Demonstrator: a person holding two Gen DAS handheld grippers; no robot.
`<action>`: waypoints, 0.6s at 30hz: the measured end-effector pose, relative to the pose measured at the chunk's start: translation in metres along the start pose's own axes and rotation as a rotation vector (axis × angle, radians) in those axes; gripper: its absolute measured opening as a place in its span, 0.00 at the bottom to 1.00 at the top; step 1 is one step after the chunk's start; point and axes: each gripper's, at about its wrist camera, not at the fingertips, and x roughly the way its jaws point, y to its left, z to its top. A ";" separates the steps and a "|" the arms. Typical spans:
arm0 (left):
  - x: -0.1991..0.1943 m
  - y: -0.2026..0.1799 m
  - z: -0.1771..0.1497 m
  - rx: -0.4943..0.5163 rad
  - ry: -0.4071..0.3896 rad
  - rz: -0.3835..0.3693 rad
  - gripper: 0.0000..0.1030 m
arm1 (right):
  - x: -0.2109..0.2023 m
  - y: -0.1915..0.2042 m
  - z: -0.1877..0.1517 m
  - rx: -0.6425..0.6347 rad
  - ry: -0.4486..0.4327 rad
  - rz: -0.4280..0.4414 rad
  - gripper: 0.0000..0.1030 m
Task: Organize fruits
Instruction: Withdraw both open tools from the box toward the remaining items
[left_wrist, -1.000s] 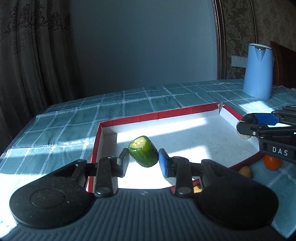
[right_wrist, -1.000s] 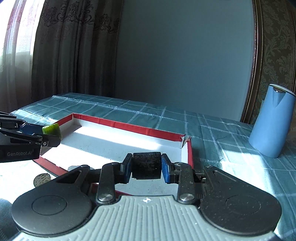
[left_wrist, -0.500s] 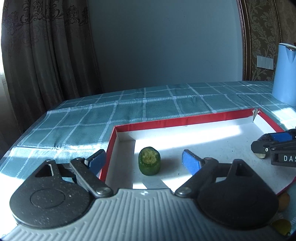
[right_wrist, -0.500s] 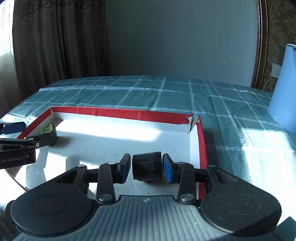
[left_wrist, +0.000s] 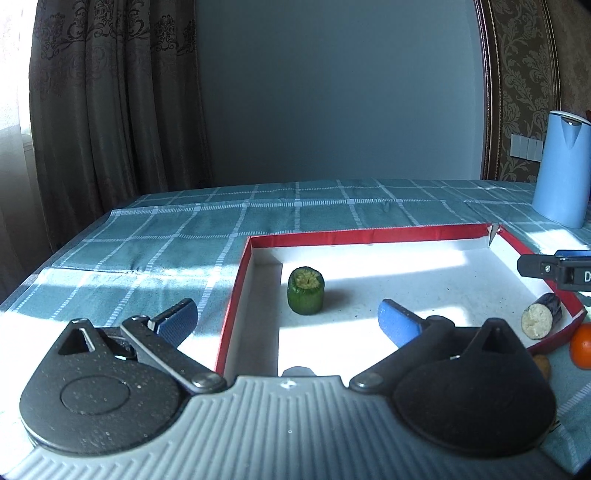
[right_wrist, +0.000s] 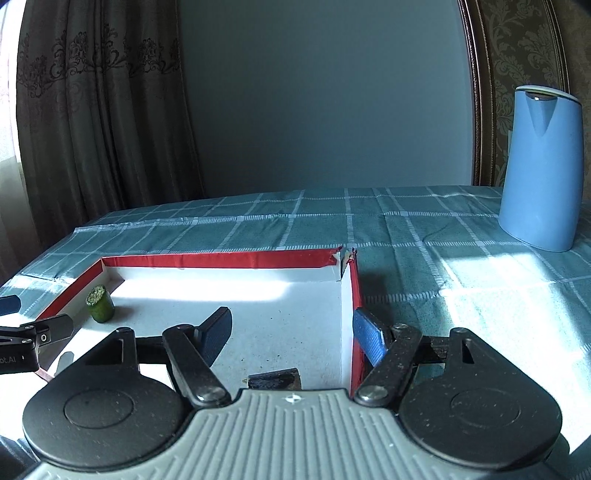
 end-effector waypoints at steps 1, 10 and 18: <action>-0.004 0.002 -0.002 -0.010 -0.004 -0.002 1.00 | -0.002 0.000 -0.001 0.006 -0.004 -0.003 0.70; -0.034 0.003 -0.026 0.034 0.004 -0.034 1.00 | -0.023 -0.015 -0.017 0.117 0.002 0.008 0.70; -0.039 0.001 -0.027 0.045 -0.008 -0.093 1.00 | -0.045 -0.031 -0.032 0.209 -0.007 0.011 0.77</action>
